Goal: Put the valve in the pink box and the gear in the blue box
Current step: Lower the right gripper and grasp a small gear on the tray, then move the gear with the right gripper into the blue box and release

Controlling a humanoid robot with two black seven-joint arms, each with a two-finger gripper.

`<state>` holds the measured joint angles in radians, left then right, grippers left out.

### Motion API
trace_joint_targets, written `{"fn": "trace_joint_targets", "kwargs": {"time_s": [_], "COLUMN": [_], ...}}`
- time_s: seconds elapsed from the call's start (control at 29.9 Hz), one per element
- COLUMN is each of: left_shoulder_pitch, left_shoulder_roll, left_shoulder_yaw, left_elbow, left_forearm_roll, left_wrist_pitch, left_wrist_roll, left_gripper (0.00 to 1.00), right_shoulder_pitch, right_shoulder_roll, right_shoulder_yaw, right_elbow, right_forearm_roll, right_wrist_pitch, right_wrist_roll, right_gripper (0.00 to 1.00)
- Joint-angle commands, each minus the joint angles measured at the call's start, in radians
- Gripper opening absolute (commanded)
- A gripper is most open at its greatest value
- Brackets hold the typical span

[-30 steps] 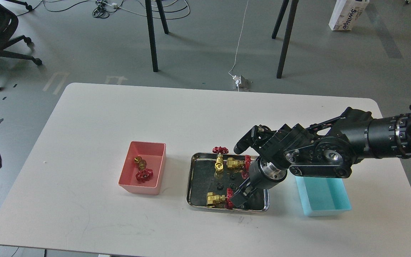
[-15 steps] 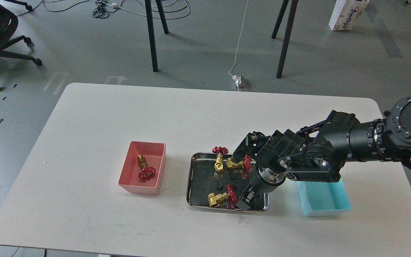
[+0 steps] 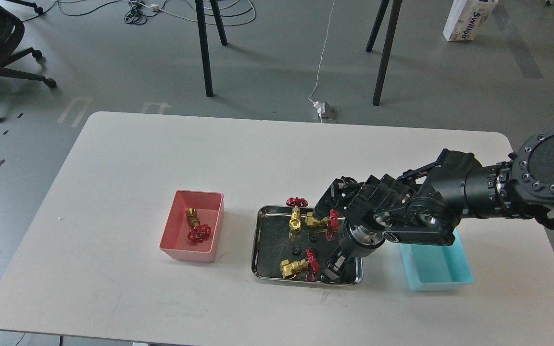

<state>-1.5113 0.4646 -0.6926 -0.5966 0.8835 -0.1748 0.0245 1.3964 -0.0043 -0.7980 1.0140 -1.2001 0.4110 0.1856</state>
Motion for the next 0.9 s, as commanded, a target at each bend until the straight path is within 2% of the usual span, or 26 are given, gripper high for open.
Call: {"fn": "trace_joint_targets", "kwargs": {"time_s": [0.0,0.17,0.6,0.87], "left_shoulder_pitch": [-0.004,-0.013,-0.015,-0.013], "left_shoulder_roll": [0.003,0.006,0.008,0.009], "left_shoulder_yaw": [-0.001,-0.001,-0.001,0.001], "left_elbow": [0.0,0.0,0.0,0.0], "left_forearm_roll": [0.0,0.0,0.0,0.0], "left_wrist_pitch": [0.0,0.0,-0.002,-0.002], "left_wrist_roll": [0.0,0.002,0.002,0.002], "left_gripper": [0.99,0.99,0.99,0.99], "right_shoulder_pitch": [-0.007,-0.007,0.001,0.07], "right_shoulder_roll": [0.004,0.004,0.004,0.004], "right_shoulder_yaw": [-0.003,-0.004,-0.003,0.046], "right_elbow": [-0.023,-0.025,-0.02,0.004], "right_forearm_roll": [-0.003,-0.003,-0.001,0.02], "right_wrist_pitch": [0.0,-0.001,0.022,0.035], "right_wrist_roll": [0.0,-0.002,-0.003,0.001], "right_gripper": [0.6,0.5,0.12,0.08]}}
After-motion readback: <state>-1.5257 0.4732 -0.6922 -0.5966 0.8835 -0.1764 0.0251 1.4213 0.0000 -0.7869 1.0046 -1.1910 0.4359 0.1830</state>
